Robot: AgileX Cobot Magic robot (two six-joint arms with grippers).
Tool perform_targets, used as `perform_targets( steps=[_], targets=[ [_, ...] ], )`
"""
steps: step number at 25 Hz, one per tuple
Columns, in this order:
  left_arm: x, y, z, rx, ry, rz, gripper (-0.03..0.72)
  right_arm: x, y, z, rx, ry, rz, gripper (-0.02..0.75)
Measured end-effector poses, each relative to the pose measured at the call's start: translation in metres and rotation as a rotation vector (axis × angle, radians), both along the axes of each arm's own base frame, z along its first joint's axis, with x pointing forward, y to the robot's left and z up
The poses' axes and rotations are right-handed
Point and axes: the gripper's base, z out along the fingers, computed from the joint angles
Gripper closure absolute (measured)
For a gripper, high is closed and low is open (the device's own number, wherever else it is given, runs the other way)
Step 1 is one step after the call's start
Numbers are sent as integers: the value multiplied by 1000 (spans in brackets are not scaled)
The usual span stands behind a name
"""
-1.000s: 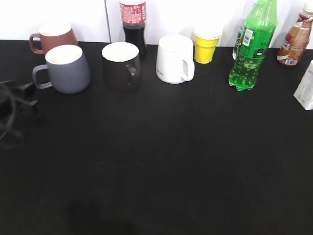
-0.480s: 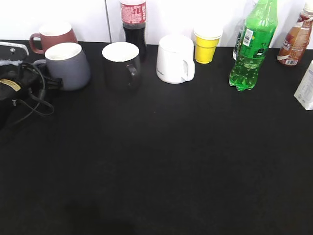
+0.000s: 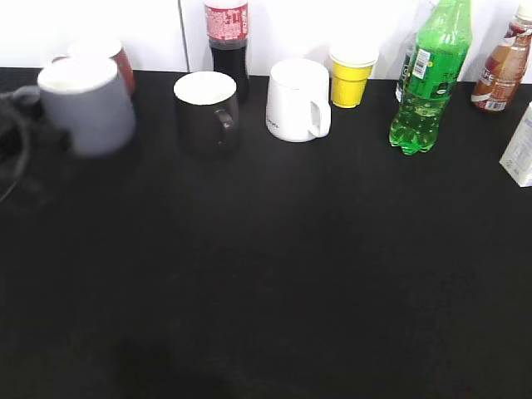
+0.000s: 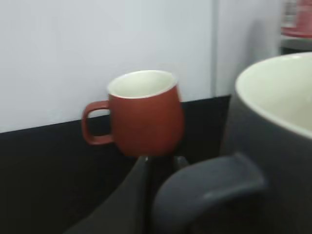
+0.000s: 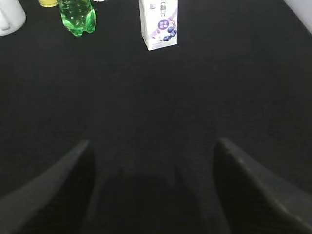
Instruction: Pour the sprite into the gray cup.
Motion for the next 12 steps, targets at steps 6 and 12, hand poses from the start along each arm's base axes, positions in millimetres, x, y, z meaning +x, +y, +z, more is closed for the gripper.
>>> perform_targets(
  steps=[6,12],
  targets=[
    [-50,-12,9,18,-19,-198,602,0,4,3,38,-21,27,164],
    [-56,-23,12,0,-56,-326,604,81,2,23,113,-297,17,164]
  ],
)
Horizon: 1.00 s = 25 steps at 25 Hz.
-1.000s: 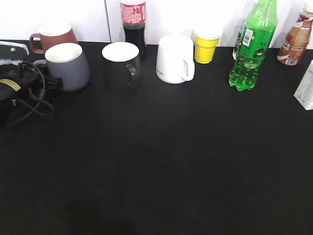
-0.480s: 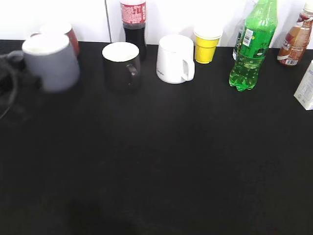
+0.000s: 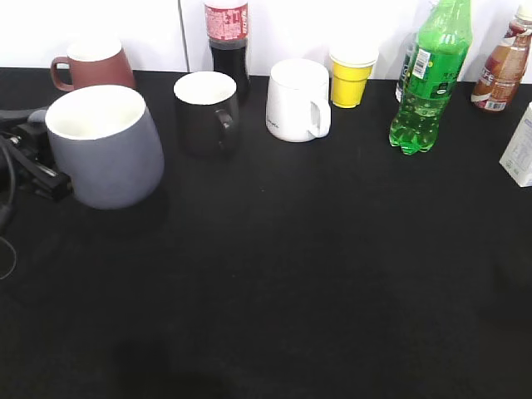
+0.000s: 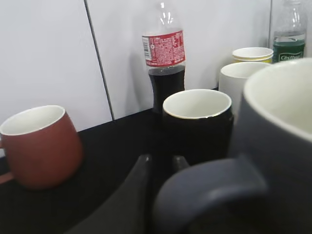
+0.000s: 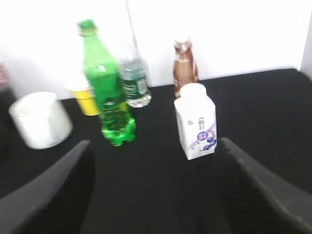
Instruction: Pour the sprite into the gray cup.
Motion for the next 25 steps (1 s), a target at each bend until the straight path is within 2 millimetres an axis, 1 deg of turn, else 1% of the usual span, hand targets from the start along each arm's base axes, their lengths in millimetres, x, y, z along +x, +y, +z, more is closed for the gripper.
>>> perform_targets(
  steps=[1,3,5,6,7,8,10,12,14,15,16,17,19,22,25],
  targets=[
    [0,0,0,-10,6,0,605,18,-1,-7,2,21,-10,164],
    [0,0,0,-17,11,-3,605,55,-5,-12,-15,16,-32,169],
    [0,-1,0,-19,13,-6,606,89,-7,-20,-68,-15,-40,206],
    [0,-1,0,-18,12,-8,606,104,-7,-27,-82,-11,-32,214],
    [-1,-1,0,-14,12,-14,606,113,-1,-30,-86,-43,-4,216],
    [-1,-2,0,-11,12,-21,606,122,11,-32,-87,-60,56,216],
    [-1,-2,0,-9,11,-25,606,146,46,-43,-103,-37,186,216],
    [-1,-2,0,-9,11,-25,606,171,71,-63,-130,-39,164,216],
    [-1,-2,0,-9,11,-25,606,194,85,-88,-170,-49,121,213],
    [-1,-2,0,-9,11,-25,606,203,86,-102,-180,-57,92,174],
    [-1,-2,0,-9,11,-26,606,208,86,-114,-184,-72,67,112],
    [-1,-2,0,-9,11,-26,606,214,88,-127,-191,-56,61,83],
    [-1,-2,0,-9,11,-27,606,227,93,-142,-199,-29,59,68],
    [-1,-2,-2,-8,18,-26,606,252,98,-156,-180,-19,11,70],
    [0,-2,-5,-7,29,-26,606,276,103,-169,-159,-14,-36,88]
  ],
)
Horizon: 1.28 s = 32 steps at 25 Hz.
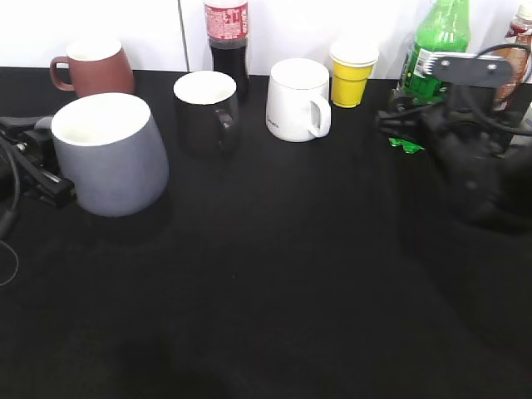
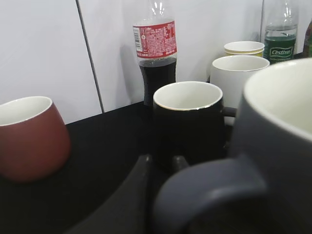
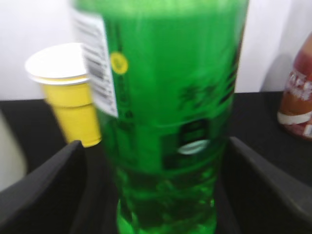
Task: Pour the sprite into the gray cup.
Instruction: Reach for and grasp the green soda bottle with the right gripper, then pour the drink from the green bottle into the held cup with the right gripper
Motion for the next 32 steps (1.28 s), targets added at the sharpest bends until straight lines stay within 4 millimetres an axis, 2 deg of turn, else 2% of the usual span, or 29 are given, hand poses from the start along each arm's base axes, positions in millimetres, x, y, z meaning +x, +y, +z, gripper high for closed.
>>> perform_targets(
  steps=[2,5,9,10,12,14,16,17,19,21,27,30,32],
  targets=[
    [0,0,0,0,0,0,606,19,-2,-10,8,8,-27,96],
    [0,0,0,0,0,0,606,37,-4,-13,10,-4,-24,130],
    [0,0,0,0,0,0,606,44,-1,-21,-25,-12,14,311],
    [0,0,0,0,0,0,606,44,-1,-21,-42,-15,22,321],
    [0,0,0,1,0,-2,606,36,-2,-16,-74,6,43,321],
    [0,0,0,3,-1,-6,606,19,5,16,-133,-33,183,321],
    [-1,-1,0,6,1,-11,606,2,26,58,-246,-105,409,321],
    [-1,-1,-1,9,2,-15,606,-7,40,67,-304,-113,512,321],
    [-1,-1,-2,13,21,-19,606,-25,70,68,-418,-130,705,324],
    [-2,-3,-3,0,40,-39,606,-38,89,64,-563,-160,824,324],
    [-11,-13,-7,64,44,-196,606,-36,95,67,-1046,-309,874,325],
    [-12,-14,-7,71,44,-210,606,-36,95,66,-1206,-361,878,328],
    [-14,-16,-8,86,44,-241,606,-36,96,68,-1244,-396,869,331]
  ],
)
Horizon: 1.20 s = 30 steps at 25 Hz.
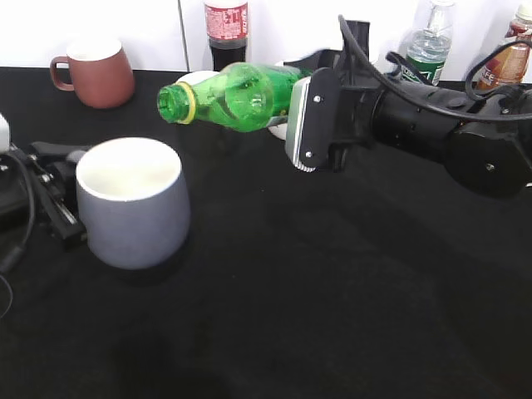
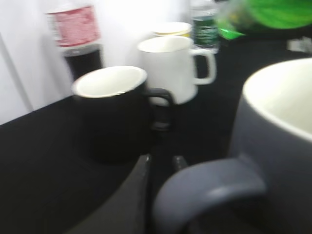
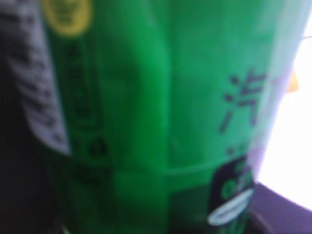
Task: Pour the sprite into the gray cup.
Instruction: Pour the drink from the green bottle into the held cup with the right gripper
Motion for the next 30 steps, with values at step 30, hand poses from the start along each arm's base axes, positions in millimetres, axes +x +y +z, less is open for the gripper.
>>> perform_targets(
  steps=[30],
  targets=[
    [-6,-15,0,-7,0,-61,606,1,10,18,-143,-322,37,332]
  ],
)
